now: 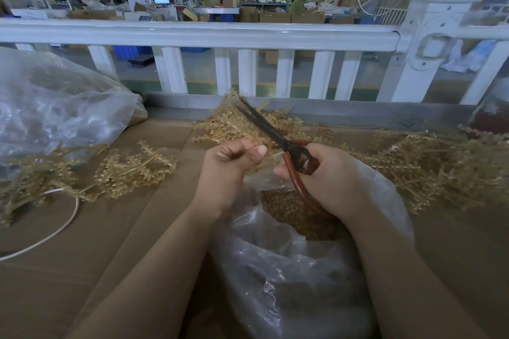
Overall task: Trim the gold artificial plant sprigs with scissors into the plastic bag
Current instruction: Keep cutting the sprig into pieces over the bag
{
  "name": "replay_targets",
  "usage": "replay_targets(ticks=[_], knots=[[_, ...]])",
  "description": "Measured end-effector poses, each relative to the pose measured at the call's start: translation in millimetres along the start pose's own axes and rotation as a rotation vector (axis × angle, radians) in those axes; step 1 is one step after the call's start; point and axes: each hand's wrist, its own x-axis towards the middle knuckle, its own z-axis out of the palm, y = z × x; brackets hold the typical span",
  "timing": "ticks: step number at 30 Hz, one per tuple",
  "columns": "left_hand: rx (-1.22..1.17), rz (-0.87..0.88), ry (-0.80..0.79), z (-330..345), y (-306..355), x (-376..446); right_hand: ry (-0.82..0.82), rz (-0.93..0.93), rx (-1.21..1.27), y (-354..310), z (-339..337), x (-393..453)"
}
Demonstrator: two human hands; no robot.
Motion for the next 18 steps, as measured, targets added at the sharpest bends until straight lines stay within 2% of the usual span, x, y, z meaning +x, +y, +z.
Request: replay_targets(ticks=[4, 12, 18], knots=[[-0.135, -0.105, -0.062, 4.7, -4.6, -1.3, -0.023, 0.054, 0.298, -5.2, 2.6, 3.0], [-0.161, -0.137, -0.188, 8.1, -7.8, -1.8, -0.042, 0.129, 0.393, -3.3, 4.7, 5.7], [-0.036, -0.099, -0.064, 2.6, -1.9, 0.2, -0.024, 0.077, 0.413, -2.5, 2.1, 5.1]])
